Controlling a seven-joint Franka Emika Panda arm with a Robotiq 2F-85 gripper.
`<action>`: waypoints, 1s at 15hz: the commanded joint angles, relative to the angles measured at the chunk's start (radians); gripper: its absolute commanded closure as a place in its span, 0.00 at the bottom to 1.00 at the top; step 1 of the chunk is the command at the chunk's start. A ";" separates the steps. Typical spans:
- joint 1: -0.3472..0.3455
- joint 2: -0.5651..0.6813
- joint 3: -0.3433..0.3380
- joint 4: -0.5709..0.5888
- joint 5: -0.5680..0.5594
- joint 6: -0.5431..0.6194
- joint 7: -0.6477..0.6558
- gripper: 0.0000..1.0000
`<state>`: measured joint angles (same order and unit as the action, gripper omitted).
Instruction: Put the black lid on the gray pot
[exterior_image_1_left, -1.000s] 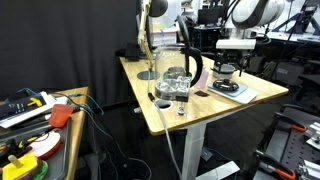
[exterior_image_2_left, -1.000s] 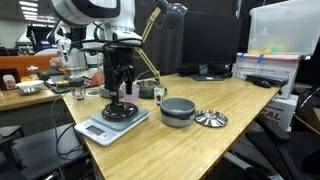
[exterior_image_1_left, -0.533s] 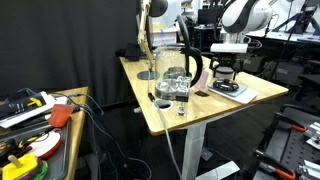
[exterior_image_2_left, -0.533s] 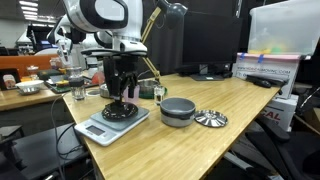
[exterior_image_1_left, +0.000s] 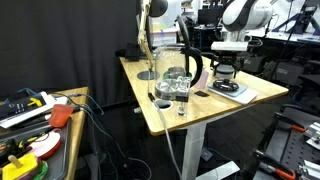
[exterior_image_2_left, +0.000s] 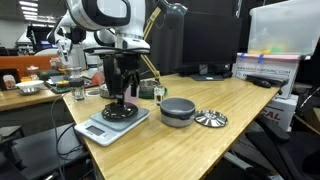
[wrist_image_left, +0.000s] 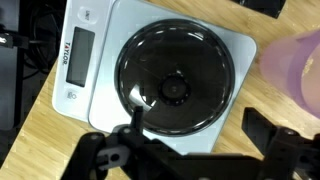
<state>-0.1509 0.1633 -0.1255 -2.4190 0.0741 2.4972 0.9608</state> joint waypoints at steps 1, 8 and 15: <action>0.019 -0.054 -0.021 -0.047 0.008 0.000 -0.015 0.00; 0.020 -0.102 -0.009 -0.107 0.021 -0.004 -0.082 0.00; 0.035 -0.057 -0.011 -0.104 -0.001 0.020 -0.063 0.00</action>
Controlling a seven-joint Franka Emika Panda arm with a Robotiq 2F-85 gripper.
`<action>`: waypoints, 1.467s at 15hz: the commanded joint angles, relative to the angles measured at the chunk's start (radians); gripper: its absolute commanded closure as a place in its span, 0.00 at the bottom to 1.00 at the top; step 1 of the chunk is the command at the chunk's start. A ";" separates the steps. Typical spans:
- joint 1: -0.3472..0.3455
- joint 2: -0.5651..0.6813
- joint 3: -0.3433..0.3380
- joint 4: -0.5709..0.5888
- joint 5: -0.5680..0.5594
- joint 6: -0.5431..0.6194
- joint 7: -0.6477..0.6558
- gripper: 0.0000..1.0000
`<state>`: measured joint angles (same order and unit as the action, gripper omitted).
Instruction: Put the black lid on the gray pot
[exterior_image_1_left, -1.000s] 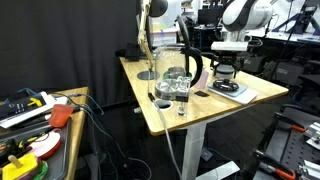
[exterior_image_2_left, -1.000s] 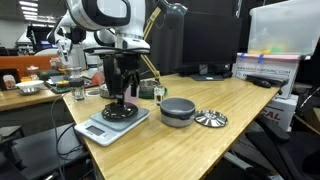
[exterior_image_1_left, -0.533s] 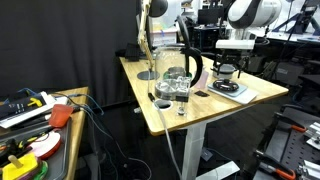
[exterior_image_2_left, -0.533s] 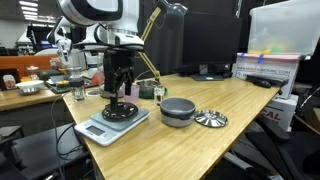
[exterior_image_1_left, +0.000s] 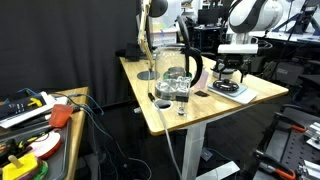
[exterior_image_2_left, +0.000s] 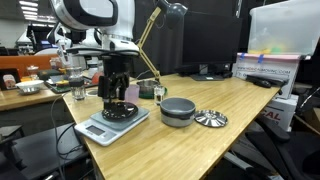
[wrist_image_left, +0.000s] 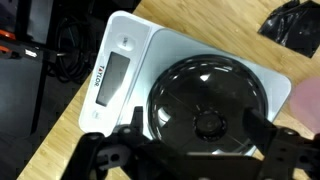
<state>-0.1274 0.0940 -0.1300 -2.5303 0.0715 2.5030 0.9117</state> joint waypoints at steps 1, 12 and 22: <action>0.013 0.014 -0.006 0.008 0.003 0.014 -0.015 0.00; 0.026 0.024 -0.007 0.008 0.008 0.042 -0.014 0.78; 0.029 -0.023 -0.031 -0.015 -0.083 0.106 0.048 0.93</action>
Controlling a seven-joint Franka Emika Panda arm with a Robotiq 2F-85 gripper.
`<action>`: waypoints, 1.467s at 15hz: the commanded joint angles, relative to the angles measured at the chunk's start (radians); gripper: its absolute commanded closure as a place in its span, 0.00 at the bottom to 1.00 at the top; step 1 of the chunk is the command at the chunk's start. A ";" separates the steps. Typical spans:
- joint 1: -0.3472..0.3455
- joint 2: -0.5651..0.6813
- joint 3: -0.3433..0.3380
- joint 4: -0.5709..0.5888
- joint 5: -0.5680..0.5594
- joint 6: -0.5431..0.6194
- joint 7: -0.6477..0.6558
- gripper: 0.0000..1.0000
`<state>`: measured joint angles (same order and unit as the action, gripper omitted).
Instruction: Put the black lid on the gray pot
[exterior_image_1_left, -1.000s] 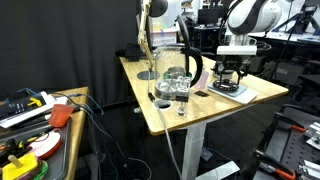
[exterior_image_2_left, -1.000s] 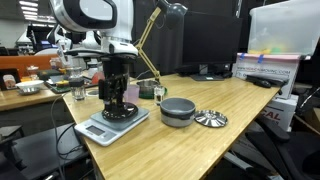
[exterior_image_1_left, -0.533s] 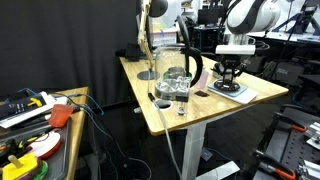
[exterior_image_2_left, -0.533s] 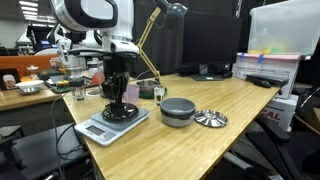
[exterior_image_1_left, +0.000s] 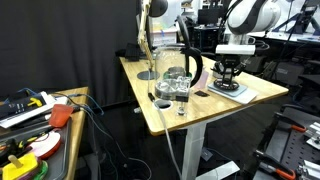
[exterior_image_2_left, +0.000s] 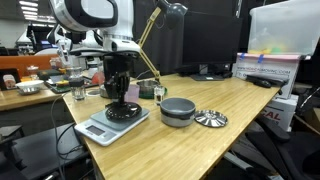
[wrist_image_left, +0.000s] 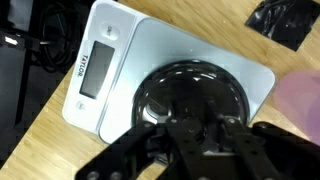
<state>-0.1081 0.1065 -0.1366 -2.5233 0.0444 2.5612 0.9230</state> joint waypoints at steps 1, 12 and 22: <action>0.009 -0.053 -0.034 -0.026 -0.091 0.066 0.061 0.93; -0.027 -0.082 -0.022 0.120 -0.110 0.059 0.163 0.93; -0.026 0.085 -0.106 0.333 -0.087 -0.057 0.323 0.93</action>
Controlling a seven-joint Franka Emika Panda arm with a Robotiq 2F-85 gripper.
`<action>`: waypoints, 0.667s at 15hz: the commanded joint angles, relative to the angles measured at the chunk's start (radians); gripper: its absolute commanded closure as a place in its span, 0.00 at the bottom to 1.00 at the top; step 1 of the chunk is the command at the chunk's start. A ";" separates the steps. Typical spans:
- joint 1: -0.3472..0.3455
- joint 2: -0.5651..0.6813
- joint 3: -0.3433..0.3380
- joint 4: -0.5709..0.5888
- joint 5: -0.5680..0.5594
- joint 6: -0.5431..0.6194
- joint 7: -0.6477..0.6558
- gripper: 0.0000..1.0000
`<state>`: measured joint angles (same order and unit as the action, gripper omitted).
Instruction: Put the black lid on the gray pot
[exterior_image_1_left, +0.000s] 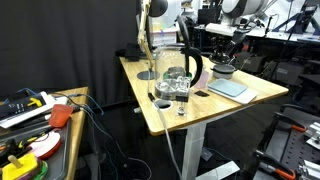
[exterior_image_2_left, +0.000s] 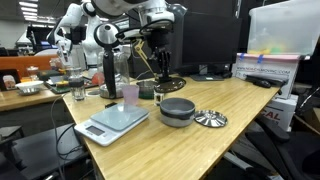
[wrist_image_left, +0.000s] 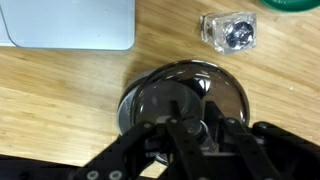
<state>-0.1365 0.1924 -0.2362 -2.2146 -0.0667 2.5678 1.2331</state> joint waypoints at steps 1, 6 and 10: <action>0.004 0.002 -0.009 0.007 0.008 -0.019 -0.002 0.70; 0.004 0.000 -0.009 0.012 0.012 -0.036 0.003 0.70; 0.001 0.011 -0.008 0.025 0.027 -0.043 0.008 0.93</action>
<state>-0.1350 0.1917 -0.2421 -2.2050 -0.0569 2.5332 1.2404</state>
